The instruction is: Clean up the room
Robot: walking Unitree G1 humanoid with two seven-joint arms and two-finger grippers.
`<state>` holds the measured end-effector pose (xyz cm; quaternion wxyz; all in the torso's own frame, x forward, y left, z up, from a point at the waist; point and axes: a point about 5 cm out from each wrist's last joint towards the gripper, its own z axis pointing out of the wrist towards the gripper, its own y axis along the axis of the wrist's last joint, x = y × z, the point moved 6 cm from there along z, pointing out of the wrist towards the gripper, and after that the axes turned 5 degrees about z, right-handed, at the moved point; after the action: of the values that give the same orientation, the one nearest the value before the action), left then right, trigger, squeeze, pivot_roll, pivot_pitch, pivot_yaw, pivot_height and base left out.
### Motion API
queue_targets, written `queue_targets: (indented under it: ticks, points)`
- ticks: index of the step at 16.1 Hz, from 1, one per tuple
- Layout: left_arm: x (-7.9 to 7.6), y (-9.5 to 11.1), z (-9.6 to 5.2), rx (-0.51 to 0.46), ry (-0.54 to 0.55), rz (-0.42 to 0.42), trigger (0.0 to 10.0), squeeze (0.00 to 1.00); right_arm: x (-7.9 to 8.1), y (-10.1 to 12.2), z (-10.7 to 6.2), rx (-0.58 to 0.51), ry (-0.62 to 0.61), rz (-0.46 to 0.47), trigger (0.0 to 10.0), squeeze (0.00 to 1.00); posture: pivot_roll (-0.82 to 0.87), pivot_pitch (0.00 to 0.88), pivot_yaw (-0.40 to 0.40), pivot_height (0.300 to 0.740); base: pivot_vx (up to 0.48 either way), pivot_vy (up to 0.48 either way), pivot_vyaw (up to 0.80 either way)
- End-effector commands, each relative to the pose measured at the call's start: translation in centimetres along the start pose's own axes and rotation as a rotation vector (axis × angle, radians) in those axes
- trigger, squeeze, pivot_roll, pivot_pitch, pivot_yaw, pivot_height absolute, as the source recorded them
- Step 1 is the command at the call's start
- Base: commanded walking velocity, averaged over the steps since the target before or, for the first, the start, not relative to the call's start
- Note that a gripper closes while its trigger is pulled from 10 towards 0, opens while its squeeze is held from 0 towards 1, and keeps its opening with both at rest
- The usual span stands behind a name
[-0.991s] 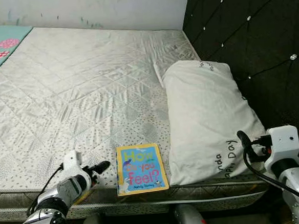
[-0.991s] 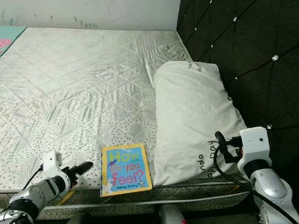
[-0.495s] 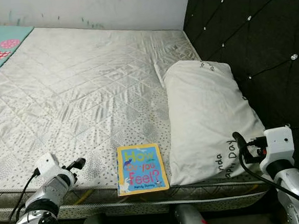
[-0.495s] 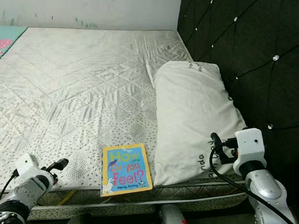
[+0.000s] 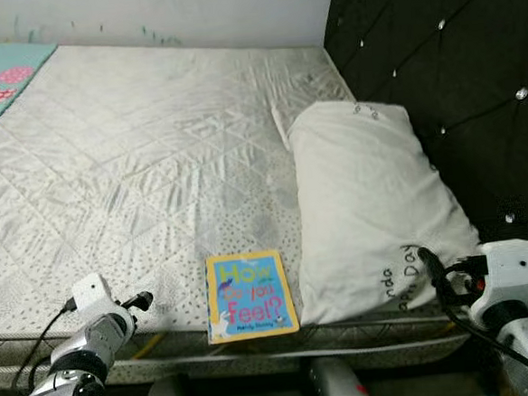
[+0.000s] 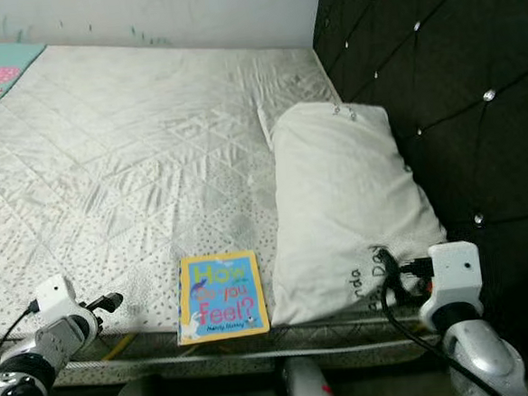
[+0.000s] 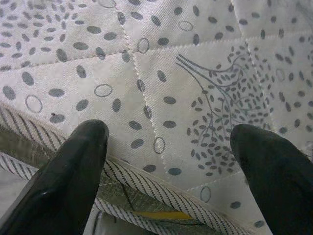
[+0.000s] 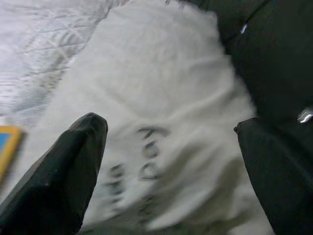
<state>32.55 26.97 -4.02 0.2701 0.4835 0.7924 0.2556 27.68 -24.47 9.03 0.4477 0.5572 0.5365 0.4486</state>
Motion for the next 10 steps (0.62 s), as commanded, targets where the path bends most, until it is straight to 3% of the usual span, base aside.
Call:
queue_targets:
  ticks: [1, 3, 6, 7, 10]
  points:
    - [0.0, 0.6, 0.0, -0.001, 0.008, 0.032, 10.0, 1.00, 0.2, 0.3, -0.4, 0.008, 0.011, 0.028, 10.0, 0.00, -0.30, 0.091, -0.081, 0.615, 0.000, 0.000, 0.00]
    - [0.0, 1.6, -0.1, -0.036, 0.007, 0.036, 10.0, 1.00, 1.9, -0.2, -1.3, 0.036, 0.042, 0.082, 10.0, 0.00, -0.29, 0.122, -0.070, 0.615, 0.000, 0.000, 0.00]
    - [-0.8, 3.7, -0.4, -0.079, -0.023, 0.024, 10.0, 0.96, 2.8, -0.8, -2.3, 0.066, 0.051, 0.135, 10.0, 0.00, -0.28, 0.132, -0.061, 0.615, 0.000, 0.000, 0.00]
    - [-0.9, 5.0, -0.5, -0.123, -0.014, 0.083, 10.0, 0.00, 2.9, -1.0, -2.4, 0.075, 0.055, 0.140, 10.0, 0.00, -0.27, 0.136, -0.059, 0.615, 0.000, 0.000, 0.00]
    - [-1.6, 6.7, -0.9, -0.170, -0.024, 0.145, 10.0, 0.00, 3.2, -1.1, -2.4, 0.083, 0.057, 0.148, 10.0, 0.00, -0.26, 0.135, -0.054, 0.615, 0.000, 0.000, 0.00]
